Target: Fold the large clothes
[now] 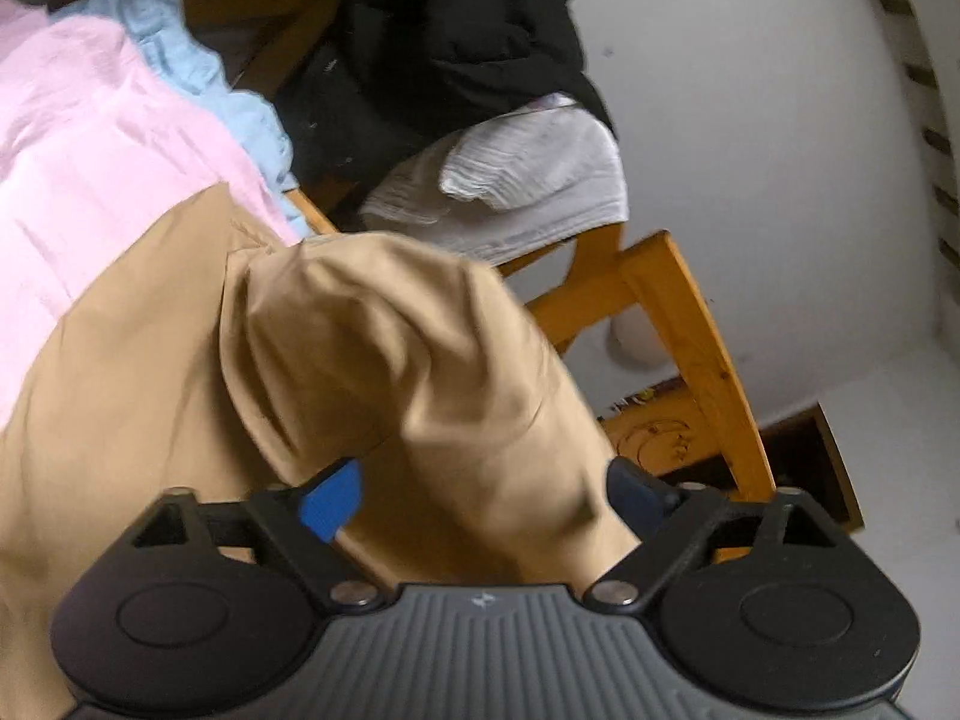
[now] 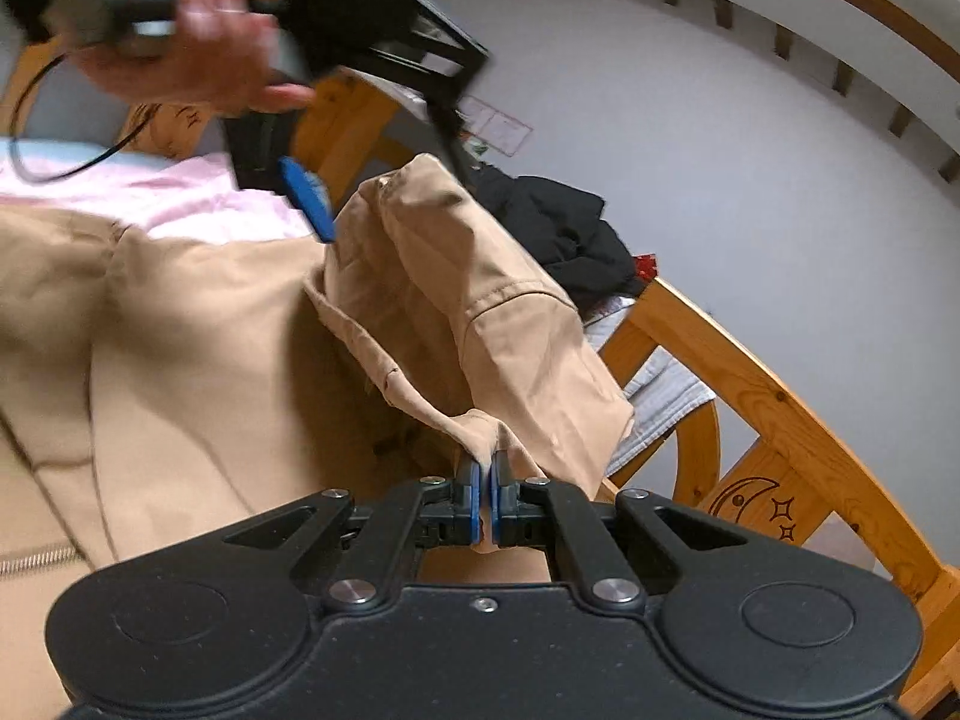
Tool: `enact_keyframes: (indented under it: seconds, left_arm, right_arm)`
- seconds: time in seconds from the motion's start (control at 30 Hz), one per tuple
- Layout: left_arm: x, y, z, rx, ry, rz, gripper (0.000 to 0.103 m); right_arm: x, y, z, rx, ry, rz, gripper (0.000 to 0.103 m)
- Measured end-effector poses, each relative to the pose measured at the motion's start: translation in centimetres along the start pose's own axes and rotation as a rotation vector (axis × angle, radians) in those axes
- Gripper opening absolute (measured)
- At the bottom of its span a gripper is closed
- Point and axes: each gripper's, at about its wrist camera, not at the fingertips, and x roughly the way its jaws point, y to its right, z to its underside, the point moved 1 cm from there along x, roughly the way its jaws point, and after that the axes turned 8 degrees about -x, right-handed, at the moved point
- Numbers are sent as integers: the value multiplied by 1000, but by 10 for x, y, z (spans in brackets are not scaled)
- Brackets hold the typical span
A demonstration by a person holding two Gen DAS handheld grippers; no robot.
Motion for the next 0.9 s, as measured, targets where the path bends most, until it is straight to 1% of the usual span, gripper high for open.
enact_keyframes:
  seconds: [0.03,0.07,0.1,0.13,0.2,0.23,0.3,0.37,0.47,0.5,0.53,0.6,0.63,0.7,0.73,0.8,0.87,0.9]
  left_arm:
    - [3,0,0,-16,-10,-9,65]
    - [8,2,-1,-23,-16,-34,51]
    - [12,6,-1,-20,-13,-67,23]
    - [14,7,-1,-20,-14,-90,14]
    - [15,8,1,-30,5,-115,11]
    - [14,10,1,-29,11,-116,11]
    - [7,10,4,-39,8,-108,10]
    - [4,13,3,-45,-2,-110,10]
    - [0,18,7,-22,-2,-109,10]
    - [-1,18,7,-31,-3,-106,9]
    - [-4,18,8,-40,-4,-100,9]
    - [-9,18,6,-74,1,-72,8]
    - [-13,18,6,-84,0,-61,8]
    - [-20,22,2,-74,-4,-32,8]
    - [-25,23,3,-54,-1,-19,8]
    - [-31,23,4,-5,-6,3,8]
    - [-33,17,8,55,-25,-8,8]
    - [-33,10,12,93,-39,-13,8]
  right_arm:
    - [0,-4,2,-35,0,-6,2]
    - [0,-10,4,-78,-5,-12,3]
    - [2,-15,7,-118,-14,-19,3]
    - [4,-21,11,-158,-39,-37,4]
    - [5,-27,16,-184,-65,-61,7]
    - [2,-27,16,-169,-66,-71,8]
    - [-8,-20,5,-85,-32,-77,12]
    - [-9,-14,-14,23,5,-92,12]
    - [18,-12,-42,190,22,-94,12]
    - [33,-15,-50,231,18,-98,12]
    - [49,-21,-55,238,3,-101,12]
    - [78,-40,-60,208,-55,-110,9]
    - [93,-50,-59,183,-90,-99,9]
    - [121,-64,-52,130,-166,-98,7]
    - [135,-66,-48,77,-186,-67,6]
    - [161,-63,-42,-42,-209,25,6]
    - [187,-48,-34,-124,-239,121,6]
    - [195,-43,-30,-164,-253,143,6]
